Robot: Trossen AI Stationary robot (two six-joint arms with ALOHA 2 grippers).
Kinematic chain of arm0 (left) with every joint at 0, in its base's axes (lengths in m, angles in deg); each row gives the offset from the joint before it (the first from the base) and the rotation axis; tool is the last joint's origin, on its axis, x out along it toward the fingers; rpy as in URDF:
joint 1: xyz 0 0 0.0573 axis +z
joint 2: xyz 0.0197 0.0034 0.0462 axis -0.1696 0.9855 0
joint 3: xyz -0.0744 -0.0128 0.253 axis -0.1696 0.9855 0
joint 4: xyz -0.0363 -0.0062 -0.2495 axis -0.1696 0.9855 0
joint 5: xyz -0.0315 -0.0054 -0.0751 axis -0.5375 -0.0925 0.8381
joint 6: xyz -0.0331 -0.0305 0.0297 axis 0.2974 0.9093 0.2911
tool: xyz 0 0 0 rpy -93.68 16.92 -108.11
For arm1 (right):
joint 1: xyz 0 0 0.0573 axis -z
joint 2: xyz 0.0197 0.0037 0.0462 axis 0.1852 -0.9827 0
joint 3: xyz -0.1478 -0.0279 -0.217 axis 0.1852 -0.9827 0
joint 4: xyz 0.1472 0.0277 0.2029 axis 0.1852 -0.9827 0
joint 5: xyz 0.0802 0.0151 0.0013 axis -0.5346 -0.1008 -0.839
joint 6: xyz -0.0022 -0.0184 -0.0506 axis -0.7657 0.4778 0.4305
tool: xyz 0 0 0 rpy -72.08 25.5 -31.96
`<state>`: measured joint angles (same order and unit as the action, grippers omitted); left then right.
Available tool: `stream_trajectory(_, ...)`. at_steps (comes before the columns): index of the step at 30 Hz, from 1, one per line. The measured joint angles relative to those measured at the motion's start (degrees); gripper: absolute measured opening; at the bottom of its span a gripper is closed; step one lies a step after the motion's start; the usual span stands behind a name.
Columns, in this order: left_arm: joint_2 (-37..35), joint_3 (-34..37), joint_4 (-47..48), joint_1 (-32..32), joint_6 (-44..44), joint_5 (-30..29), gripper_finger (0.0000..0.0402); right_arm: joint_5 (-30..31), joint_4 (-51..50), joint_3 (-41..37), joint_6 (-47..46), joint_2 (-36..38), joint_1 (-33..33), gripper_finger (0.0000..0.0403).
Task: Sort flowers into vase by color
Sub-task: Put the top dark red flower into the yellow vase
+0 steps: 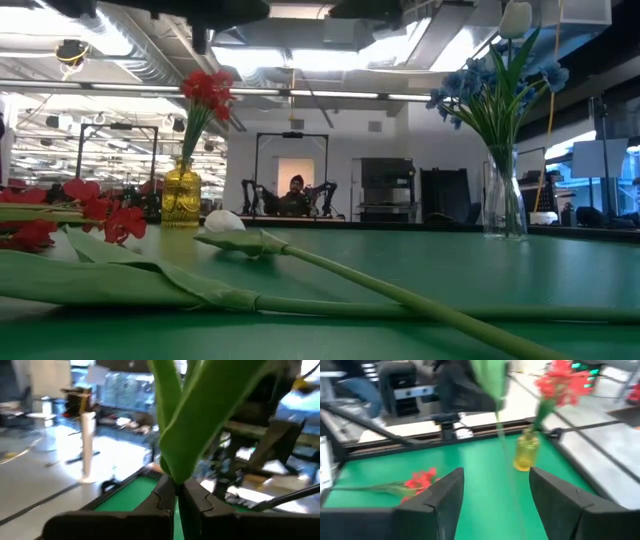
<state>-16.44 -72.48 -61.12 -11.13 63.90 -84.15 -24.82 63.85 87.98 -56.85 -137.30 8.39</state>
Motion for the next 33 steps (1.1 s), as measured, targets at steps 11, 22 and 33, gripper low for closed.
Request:
stream_trajectory(11,-10.38,0.02,23.29,-0.02,3.61,-21.24,0.0,3.21,-4.47,0.0,0.52,3.14,0.0,0.0213)
stream_trajectory(22,-10.04,-9.66,46.4,-0.04,13.18,-26.02,0.0,3.45,-5.85,0.0,0.87,3.14,0.02,0.0209)
stream_trajectory(33,-10.02,-16.19,71.17,1.66,27.09,-19.93,0.0,3.45,-7.84,0.0,0.92,3.14,0.07,0.0209)
